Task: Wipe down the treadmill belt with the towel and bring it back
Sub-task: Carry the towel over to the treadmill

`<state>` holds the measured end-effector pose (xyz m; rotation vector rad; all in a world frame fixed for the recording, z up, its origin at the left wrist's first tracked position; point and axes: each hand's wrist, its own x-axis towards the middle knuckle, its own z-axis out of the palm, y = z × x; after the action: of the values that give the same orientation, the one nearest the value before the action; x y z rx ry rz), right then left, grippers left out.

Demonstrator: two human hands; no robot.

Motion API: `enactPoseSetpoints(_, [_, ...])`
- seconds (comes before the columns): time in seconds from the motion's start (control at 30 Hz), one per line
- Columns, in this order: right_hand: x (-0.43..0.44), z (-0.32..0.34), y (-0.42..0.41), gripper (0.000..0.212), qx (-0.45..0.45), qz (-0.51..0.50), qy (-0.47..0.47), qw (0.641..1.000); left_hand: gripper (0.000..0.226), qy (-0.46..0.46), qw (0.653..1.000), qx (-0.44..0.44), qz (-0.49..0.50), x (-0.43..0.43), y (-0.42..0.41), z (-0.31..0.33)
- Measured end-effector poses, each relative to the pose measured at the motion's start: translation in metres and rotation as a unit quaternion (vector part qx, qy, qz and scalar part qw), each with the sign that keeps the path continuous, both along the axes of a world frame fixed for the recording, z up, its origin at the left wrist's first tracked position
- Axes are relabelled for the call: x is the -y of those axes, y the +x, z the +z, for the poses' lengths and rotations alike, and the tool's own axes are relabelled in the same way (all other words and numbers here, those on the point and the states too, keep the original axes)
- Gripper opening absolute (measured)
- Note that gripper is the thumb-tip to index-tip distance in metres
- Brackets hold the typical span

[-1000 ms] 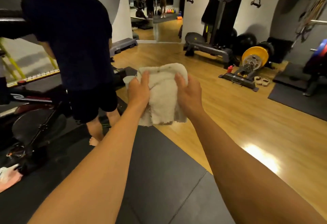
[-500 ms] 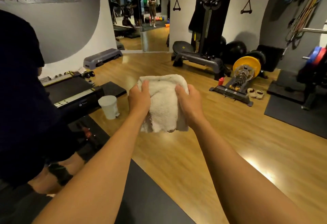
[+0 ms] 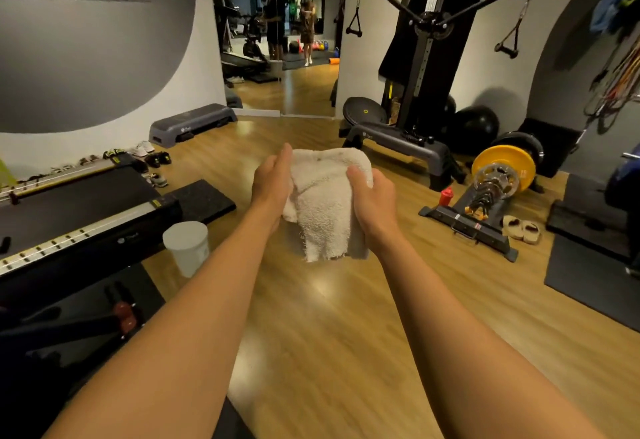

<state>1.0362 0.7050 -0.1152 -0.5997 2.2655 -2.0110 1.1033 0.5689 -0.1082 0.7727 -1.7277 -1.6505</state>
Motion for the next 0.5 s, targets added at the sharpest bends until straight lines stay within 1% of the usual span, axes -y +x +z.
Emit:
enactPoseSetpoints(0.07, [0.032,0.006,-0.039,0.017,-0.005,-0.002,-0.006,1.000,0.040,-0.018,1.000,-0.012,-0.020,0.024,-0.035,0.006])
enactPoseSetpoints(0.1, [0.049,0.008,-0.060,0.019,-0.005,-0.006,-0.009,1.000,0.047,-0.032,0.999,-0.012,-0.029,0.037,-0.054,0.007])
enactPoseSetpoints(0.17, [0.084,0.009,-0.101,0.021,-0.003,-0.006,-0.009,1.000,0.053,-0.063,0.998,-0.003,-0.018,0.065,-0.094,0.005])
enactPoseSetpoints(0.23, [0.119,0.007,-0.143,0.020,0.003,0.008,-0.010,1.000,0.047,-0.075,0.997,-0.005,0.021,0.100,-0.139,0.001])
enactPoseSetpoints(0.3, [0.154,0.006,-0.186,0.019,0.005,0.025,-0.002,1.000,0.038,-0.066,0.996,-0.015,0.055,0.135,-0.182,0.001])
enactPoseSetpoints(0.5, [0.258,0.009,-0.327,0.023,0.000,0.065,0.003,0.998,0.013,-0.047,0.996,-0.039,0.069,0.241,-0.306,0.002])
